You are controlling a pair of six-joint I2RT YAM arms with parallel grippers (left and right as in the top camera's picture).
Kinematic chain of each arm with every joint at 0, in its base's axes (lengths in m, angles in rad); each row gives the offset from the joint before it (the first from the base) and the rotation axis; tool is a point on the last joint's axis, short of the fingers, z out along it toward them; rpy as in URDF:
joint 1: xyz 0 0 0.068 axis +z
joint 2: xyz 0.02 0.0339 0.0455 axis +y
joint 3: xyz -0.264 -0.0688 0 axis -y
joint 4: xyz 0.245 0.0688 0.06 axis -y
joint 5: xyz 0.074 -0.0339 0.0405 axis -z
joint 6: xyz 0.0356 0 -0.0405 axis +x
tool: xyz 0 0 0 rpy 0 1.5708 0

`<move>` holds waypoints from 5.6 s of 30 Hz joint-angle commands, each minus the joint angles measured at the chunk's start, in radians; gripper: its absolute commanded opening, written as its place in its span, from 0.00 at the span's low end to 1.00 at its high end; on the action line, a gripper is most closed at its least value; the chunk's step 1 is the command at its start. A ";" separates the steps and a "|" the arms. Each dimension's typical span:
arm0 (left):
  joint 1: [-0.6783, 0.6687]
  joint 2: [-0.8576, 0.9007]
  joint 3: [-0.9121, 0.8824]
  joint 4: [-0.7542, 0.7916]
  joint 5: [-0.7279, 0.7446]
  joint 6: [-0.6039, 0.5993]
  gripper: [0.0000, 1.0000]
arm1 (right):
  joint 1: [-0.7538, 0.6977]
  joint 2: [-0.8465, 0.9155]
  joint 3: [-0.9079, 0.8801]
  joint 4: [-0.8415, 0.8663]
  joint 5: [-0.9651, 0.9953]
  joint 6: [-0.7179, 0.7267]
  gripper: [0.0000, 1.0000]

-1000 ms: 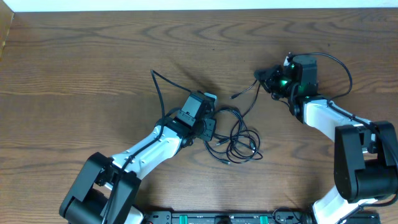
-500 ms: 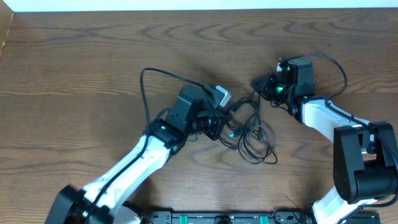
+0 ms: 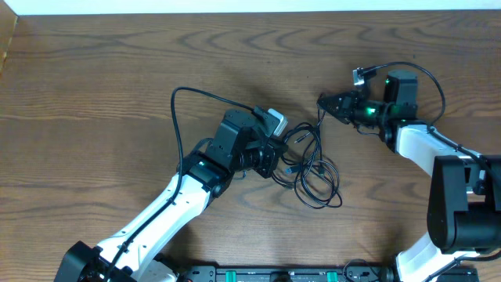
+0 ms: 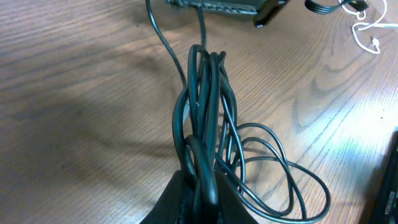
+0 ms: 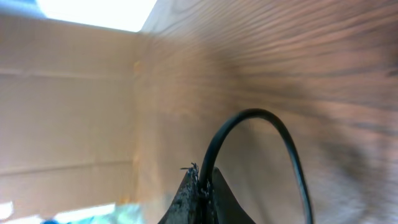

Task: Untangle cables

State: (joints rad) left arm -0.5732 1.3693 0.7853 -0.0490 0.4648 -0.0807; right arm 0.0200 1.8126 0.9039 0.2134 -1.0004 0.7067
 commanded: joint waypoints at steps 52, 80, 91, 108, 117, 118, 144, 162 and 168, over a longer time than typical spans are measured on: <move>0.000 0.009 0.004 0.005 -0.305 -0.075 0.08 | 0.262 -0.264 0.001 -0.738 0.234 -0.584 0.68; 0.001 0.009 0.004 -0.205 -0.702 -0.263 0.08 | 0.154 -0.871 0.085 -0.807 0.606 -0.566 0.01; 0.001 0.009 0.004 -0.170 -0.748 -0.411 0.08 | -0.140 -1.184 0.083 -0.926 1.209 -0.436 0.01; 0.000 -0.023 0.004 0.089 -0.485 -0.345 0.08 | -0.145 -0.712 -0.022 -0.972 0.726 -0.389 0.12; 0.000 -0.160 0.004 0.164 -0.377 -0.294 0.08 | -0.143 -0.550 -0.022 -0.956 0.314 -0.456 0.99; 0.000 -0.180 0.004 0.164 -0.370 -0.294 0.08 | -0.142 -0.541 -0.022 -0.955 0.258 -0.462 0.99; 0.045 -0.406 0.004 0.340 -0.064 -0.305 0.08 | 0.151 -0.503 -0.022 -0.951 1.052 -0.101 0.31; 0.319 -0.591 0.004 0.232 -0.060 -0.358 0.08 | -0.013 -0.503 -0.022 -0.991 1.135 -0.119 0.59; 0.319 -0.506 0.004 0.099 0.074 -0.388 0.08 | -0.012 -0.503 -0.022 -0.908 0.705 -0.362 0.99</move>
State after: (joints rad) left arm -0.2649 0.8173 0.7582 0.0811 0.4881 -0.4393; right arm 0.0158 1.3025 0.8913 -0.7258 -0.0830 0.5095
